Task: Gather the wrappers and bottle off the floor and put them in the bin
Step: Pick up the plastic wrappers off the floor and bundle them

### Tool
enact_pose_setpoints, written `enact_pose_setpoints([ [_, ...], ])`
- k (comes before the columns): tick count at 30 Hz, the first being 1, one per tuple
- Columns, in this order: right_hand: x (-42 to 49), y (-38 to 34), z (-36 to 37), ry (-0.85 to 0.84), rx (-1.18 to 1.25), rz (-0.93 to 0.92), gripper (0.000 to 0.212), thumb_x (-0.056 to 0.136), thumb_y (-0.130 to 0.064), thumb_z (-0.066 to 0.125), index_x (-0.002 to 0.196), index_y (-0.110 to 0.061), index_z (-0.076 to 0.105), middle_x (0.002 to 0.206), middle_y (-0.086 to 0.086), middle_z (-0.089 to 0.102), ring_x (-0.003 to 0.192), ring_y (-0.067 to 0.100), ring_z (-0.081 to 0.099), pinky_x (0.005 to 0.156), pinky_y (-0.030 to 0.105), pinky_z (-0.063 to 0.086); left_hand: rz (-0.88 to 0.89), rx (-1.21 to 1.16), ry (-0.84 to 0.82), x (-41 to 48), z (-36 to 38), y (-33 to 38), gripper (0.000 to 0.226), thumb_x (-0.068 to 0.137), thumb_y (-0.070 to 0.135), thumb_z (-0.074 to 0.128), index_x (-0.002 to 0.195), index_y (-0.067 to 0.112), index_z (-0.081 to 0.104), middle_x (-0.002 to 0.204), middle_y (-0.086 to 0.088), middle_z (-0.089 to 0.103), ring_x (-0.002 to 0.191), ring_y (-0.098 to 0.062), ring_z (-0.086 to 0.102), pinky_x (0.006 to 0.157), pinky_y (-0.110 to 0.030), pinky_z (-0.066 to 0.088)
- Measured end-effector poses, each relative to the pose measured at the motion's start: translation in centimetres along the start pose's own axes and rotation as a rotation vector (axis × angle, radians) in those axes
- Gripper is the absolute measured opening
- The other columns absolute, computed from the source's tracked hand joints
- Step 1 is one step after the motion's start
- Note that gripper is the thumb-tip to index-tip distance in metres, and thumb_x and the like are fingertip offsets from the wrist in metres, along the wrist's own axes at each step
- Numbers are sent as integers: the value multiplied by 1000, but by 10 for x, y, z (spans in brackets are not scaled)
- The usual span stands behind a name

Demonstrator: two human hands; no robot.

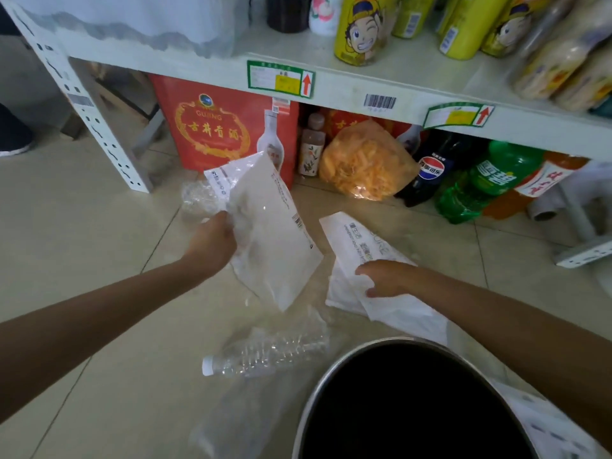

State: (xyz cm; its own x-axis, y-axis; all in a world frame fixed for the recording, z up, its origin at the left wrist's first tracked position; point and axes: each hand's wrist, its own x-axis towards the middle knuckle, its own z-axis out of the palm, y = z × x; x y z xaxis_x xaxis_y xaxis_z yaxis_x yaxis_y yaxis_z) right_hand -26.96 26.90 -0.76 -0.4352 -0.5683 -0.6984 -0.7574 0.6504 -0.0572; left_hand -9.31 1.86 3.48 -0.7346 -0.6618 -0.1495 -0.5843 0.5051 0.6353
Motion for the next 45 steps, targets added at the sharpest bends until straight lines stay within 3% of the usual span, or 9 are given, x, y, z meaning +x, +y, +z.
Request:
enact_pose_setpoints([
  [6,4,43,87,-63,-109,-38,81,91,-24,56,150,-4,4,161,10,-1,149,22,9,119,33,21,57,40,-56,-10,39,24,27,93,4,36,110,-7,54,109,-30,64,99,-42,60,73,-29,36],
  [11,22,48,113,160,-154,-97,49,94,0,43,141,4,33,150,25,34,134,35,45,96,46,50,55,92,-34,8,40,28,26,91,3,37,107,-7,55,109,-33,62,102,-46,58,80,-36,41],
  [17,8,60,67,341,129,8,35,101,-20,33,105,-4,64,112,19,68,101,31,64,87,35,46,65,120,-42,21,25,43,28,91,4,36,108,-8,55,112,-32,61,103,-45,57,78,-36,41],
  [22,-28,45,-10,606,336,102,41,99,-17,37,60,-14,47,73,17,58,71,28,55,62,33,36,118,71,-82,14,16,67,29,92,8,36,108,-7,55,112,-27,64,104,-39,59,78,-32,40],
  [25,-53,8,-68,733,415,-6,41,98,-18,41,58,-11,43,56,4,43,56,19,42,52,30,29,129,-11,-132,6,15,83,29,92,6,34,109,-4,55,112,-23,64,104,-39,60,88,-41,49],
  [33,-75,-124,-137,783,834,-267,41,97,-16,46,57,-11,48,58,6,50,69,29,59,69,39,49,86,-327,-91,-10,-9,120,32,93,16,32,95,-3,57,98,-23,66,85,-32,62,76,-45,55],
  [37,-82,-144,-151,542,1259,-308,29,97,-24,39,100,-7,61,94,11,59,106,36,60,94,52,52,37,-543,-36,-16,-41,120,52,92,47,24,103,16,64,110,-15,68,99,-30,64,91,-50,53],
  [41,-91,-153,-157,334,1598,-440,39,101,-26,26,125,-11,54,133,16,56,121,24,54,103,43,47,63,-534,-101,-13,-66,124,71,79,75,24,91,22,69,105,-5,72,100,-25,66,96,-45,50],
  [45,-81,-162,-156,219,1666,-517,48,100,-24,21,135,-2,46,144,15,48,129,22,47,107,39,41,42,-436,25,-4,-75,109,58,82,61,40,96,12,67,99,-10,72,94,-29,67,92,-46,52],
])
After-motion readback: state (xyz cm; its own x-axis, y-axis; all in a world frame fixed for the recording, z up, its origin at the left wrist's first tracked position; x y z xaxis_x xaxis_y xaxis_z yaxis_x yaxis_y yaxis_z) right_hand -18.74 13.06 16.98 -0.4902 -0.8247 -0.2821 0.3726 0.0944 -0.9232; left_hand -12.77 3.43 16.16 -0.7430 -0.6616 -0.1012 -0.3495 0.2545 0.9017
